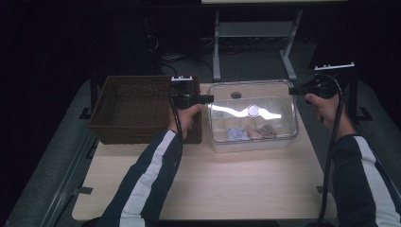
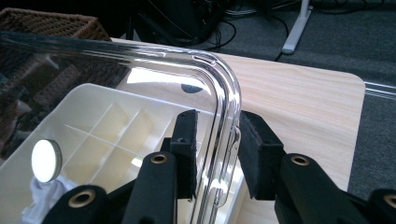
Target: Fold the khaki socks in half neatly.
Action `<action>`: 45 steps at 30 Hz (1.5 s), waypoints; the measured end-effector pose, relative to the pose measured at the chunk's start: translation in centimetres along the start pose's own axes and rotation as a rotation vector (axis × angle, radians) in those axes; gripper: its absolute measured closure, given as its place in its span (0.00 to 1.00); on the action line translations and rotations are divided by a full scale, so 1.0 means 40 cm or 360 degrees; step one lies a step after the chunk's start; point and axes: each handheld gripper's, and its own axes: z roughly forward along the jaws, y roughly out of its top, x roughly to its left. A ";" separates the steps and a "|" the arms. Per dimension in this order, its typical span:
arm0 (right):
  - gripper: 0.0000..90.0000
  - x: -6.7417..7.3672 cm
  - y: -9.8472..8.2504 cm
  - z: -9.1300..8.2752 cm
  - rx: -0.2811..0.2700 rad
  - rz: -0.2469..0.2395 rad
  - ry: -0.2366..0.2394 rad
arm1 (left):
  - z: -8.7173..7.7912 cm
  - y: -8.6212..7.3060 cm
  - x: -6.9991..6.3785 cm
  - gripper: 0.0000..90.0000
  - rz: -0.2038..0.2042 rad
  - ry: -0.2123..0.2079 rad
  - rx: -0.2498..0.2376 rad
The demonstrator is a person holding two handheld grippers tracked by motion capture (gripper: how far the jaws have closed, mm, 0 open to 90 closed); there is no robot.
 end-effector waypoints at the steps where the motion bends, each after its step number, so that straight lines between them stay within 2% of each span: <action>1: 0.76 -0.003 0.000 0.005 0.0005 0.0004 0.0000 | 0.003 0.001 0.003 0.78 -0.0003 0.0002 0.0010; 3: 0.76 -0.011 -0.002 0.021 0.0014 0.0026 0.0004 | 0.007 0.002 0.009 0.77 -0.0016 -0.0001 0.0021; 6: 0.76 -0.018 -0.004 0.033 0.0014 0.0035 0.0007 | 0.010 0.003 0.010 0.76 -0.0002 0.0015 0.0042; 9: 0.76 -0.031 -0.009 0.054 0.0026 0.0062 0.0020 | 0.019 0.002 0.018 0.75 -0.0026 0.0020 0.0063; 14: 0.75 -0.042 -0.017 0.071 0.0034 0.0086 0.0030 | 0.024 0.005 0.016 0.72 -0.0011 0.0025 0.0091; 17: 0.75 -0.046 -0.023 0.084 0.0040 0.0098 0.0032 | 0.029 0.009 0.013 0.69 -0.0005 0.0067 0.0153; 24: 0.73 -0.050 -0.032 0.104 0.0046 0.0133 0.0026 | 0.040 0.008 0.009 0.65 -0.0006 0.0117 0.0180; 27: 0.71 -0.042 -0.030 0.115 0.0069 0.0117 -0.0007 | 0.052 0.011 0.008 0.62 0.0000 0.0169 0.0263; 29: 0.71 -0.041 -0.029 0.116 0.0072 0.0117 -0.0008 | 0.055 0.013 0.008 0.61 -0.0006 0.0172 0.0270; 34: 0.69 -0.042 -0.031 0.126 0.0092 0.0113 -0.0017 | 0.071 0.018 0.002 0.56 0.0014 0.0235 0.0346; 36: 0.67 -0.039 -0.031 0.132 0.0106 0.0116 -0.0029 | 0.073 0.019 0.004 0.56 0.0006 0.0238 0.0369; 42: 0.64 -0.039 -0.033 0.140 0.0113 0.0117 -0.0029 | 0.086 0.019 -0.004 0.51 0.0028 0.0274 0.0411; 43: 0.61 -0.041 -0.036 0.141 0.0102 0.0135 -0.0027 | 0.094 0.020 -0.010 0.47 0.0075 0.0294 0.0440; 44: 0.61 -0.041 -0.036 0.141 0.0102 0.0135 -0.0027 | 0.094 0.020 -0.010 0.45 0.0075 0.0294 0.0440; 45: 0.56 -0.041 -0.039 0.141 0.0084 0.0166 -0.0016 | 0.103 0.021 -0.024 0.43 0.0153 0.0363 0.0492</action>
